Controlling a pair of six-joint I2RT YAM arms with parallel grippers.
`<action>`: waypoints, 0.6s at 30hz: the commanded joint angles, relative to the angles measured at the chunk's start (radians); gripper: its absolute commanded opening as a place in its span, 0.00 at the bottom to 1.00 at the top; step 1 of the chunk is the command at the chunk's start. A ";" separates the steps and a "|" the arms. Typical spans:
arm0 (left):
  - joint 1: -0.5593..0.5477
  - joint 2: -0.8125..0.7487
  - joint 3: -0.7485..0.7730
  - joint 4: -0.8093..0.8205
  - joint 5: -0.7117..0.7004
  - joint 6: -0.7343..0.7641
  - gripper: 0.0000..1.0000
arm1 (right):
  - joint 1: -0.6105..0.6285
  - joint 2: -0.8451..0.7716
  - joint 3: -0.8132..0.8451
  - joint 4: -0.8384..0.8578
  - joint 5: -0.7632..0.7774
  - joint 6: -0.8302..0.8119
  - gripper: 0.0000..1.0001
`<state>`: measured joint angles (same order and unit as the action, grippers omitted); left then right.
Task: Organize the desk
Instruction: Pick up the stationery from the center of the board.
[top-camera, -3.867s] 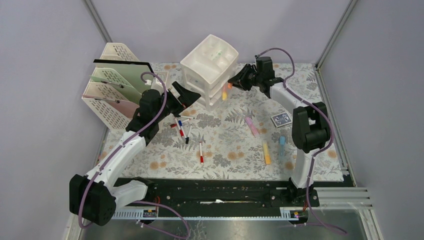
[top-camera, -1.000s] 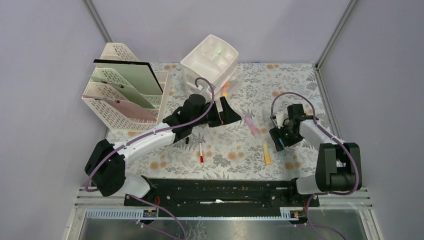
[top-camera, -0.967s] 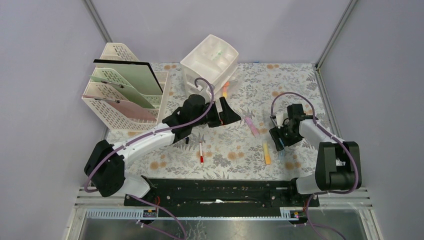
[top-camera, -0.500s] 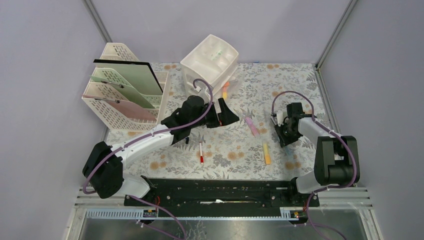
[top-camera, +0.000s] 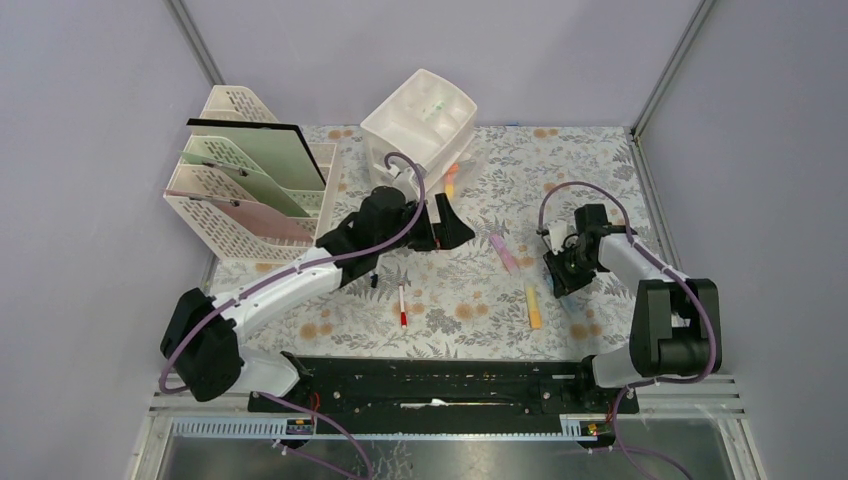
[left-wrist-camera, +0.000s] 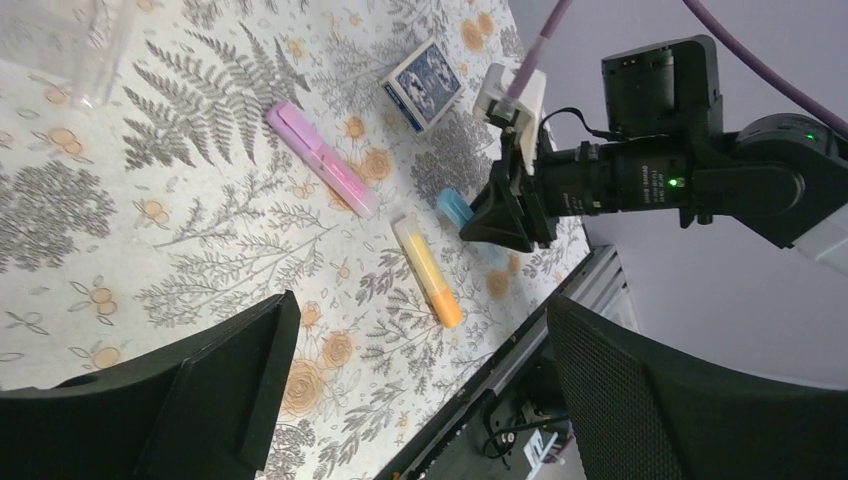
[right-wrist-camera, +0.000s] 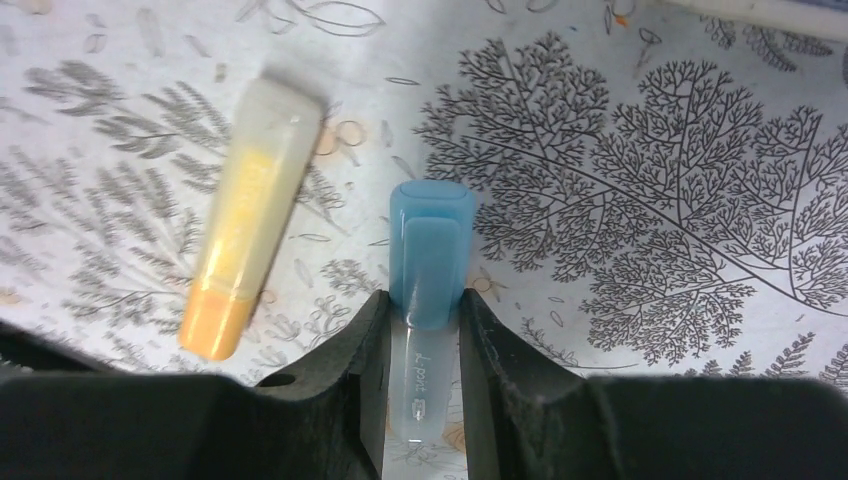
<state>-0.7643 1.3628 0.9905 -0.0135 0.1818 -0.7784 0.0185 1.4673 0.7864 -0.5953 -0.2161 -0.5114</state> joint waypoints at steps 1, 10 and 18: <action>0.011 -0.084 0.067 -0.031 -0.067 0.099 0.99 | 0.000 -0.081 0.081 -0.085 -0.139 -0.068 0.03; 0.068 -0.177 0.084 -0.098 -0.152 0.212 0.99 | 0.000 -0.057 0.299 -0.109 -0.350 -0.059 0.00; 0.104 -0.229 0.076 -0.129 -0.205 0.238 0.99 | 0.007 0.104 0.551 -0.086 -0.516 0.052 0.00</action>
<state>-0.6731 1.1755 1.0306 -0.1425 0.0330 -0.5743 0.0189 1.5028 1.2224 -0.6903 -0.6044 -0.5323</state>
